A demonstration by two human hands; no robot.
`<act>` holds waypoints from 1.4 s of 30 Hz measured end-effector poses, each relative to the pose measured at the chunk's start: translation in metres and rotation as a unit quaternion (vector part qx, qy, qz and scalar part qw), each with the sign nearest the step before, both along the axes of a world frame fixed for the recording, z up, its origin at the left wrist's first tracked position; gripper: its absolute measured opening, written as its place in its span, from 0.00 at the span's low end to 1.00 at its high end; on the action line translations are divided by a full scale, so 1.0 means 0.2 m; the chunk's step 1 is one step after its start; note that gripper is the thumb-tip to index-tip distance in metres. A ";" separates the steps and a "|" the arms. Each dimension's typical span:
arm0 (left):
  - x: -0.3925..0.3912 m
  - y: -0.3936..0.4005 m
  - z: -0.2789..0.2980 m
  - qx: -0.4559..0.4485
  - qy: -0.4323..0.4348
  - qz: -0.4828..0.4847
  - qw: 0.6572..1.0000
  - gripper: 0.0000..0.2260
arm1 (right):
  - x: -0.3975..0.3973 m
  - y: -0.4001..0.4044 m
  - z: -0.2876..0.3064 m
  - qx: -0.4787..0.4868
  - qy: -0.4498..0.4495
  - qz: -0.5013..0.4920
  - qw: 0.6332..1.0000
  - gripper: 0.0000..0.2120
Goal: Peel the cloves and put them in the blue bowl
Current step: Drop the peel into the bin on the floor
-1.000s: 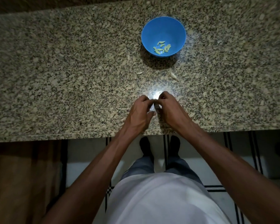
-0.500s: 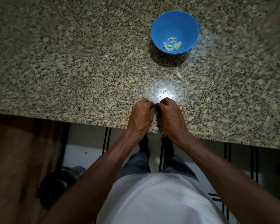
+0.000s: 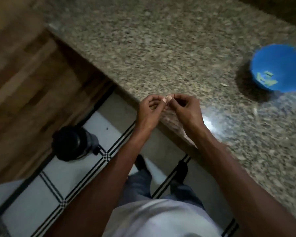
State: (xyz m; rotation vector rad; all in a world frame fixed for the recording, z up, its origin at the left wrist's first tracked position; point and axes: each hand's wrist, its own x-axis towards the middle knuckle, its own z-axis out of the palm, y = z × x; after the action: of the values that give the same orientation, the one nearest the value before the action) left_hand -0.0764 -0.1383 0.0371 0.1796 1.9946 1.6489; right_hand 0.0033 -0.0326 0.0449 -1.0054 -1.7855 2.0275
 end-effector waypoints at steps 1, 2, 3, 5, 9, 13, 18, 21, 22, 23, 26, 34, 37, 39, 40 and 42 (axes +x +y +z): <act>-0.07 -0.11 0.02 0.005 -0.007 0.033 0.999 0.09 | -0.11 -0.08 0.02 -0.011 0.014 0.031 0.999 0.08; -0.14 -0.23 0.03 0.009 -0.012 0.067 0.998 0.08 | -0.21 -0.18 0.03 -0.018 0.018 0.063 0.998 0.09; -0.18 -0.33 0.04 0.017 -0.023 0.092 0.995 0.07 | -0.28 -0.25 0.03 -0.027 0.022 0.083 0.996 0.09; -0.32 -0.62 0.03 0.036 -0.042 0.163 0.985 0.07 | -0.48 -0.50 0.03 -0.055 0.027 0.138 0.989 0.09; -0.57 -1.24 0.00 0.088 -0.087 0.287 0.950 0.09 | -0.86 -1.06 -0.03 -0.075 0.021 0.246 0.966 0.06; -0.77 -1.80 -0.09 0.102 -0.119 0.368 0.917 0.12 | -1.19 -1.64 -0.18 -0.078 -0.015 0.297 0.952 0.11; -0.93 -2.37 -0.20 0.100 -0.130 0.421 0.892 0.12 | -1.48 -2.25 -0.38 -0.096 -0.076 0.344 0.931 0.06; -0.99 -2.61 -0.29 0.069 -0.141 0.439 0.885 0.11 | -1.57 -2.48 -0.44 -0.089 -0.104 0.368 0.920 0.08; -1.00 -2.67 -0.32 0.071 -0.146 0.448 0.879 0.11 | -1.59 -2.54 -0.46 -0.086 -0.110 0.372 0.918 0.09; -1.01 -2.72 -0.34 0.070 -0.152 0.456 0.874 0.12 | -1.62 -2.60 -0.47 -0.083 -0.117 0.374 0.916 0.09; -1.05 -2.84 -0.41 0.097 -0.160 0.470 0.863 0.15 | -1.68 -2.73 -0.54 -0.075 -0.143 0.384 0.909 0.10; -1.16 -3.02 -0.74 0.071 -0.186 0.497 0.845 0.06 | -1.82 -2.96 -0.85 -0.051 -0.211 0.403 0.889 0.07; -1.18 -3.04 -0.95 0.085 -0.204 0.523 0.823 0.05 | -1.85 -3.01 -1.02 -0.063 -0.227 0.399 0.886 0.05; -1.18 -3.05 -1.10 0.105 -0.220 0.542 0.804 0.04 | -1.87 -3.03 -1.14 -0.081 -0.234 0.383 0.890 0.06; -1.19 -3.05 -1.17 0.109 -0.226 0.551 0.796 0.04 | -1.89 -3.04 -1.20 -0.088 -0.238 0.379 0.890 0.07; -1.19 -3.05 -1.33 0.113 -0.238 0.564 0.782 0.05 | -1.92 -3.04 -1.34 -0.102 -0.257 0.364 0.889 0.08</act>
State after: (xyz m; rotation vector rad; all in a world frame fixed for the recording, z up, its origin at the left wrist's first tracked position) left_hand -0.3152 -0.7482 -0.2289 -1.4772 1.4840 2.2472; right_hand -0.3798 -0.6411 -0.2236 -1.1179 -2.5677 2.5974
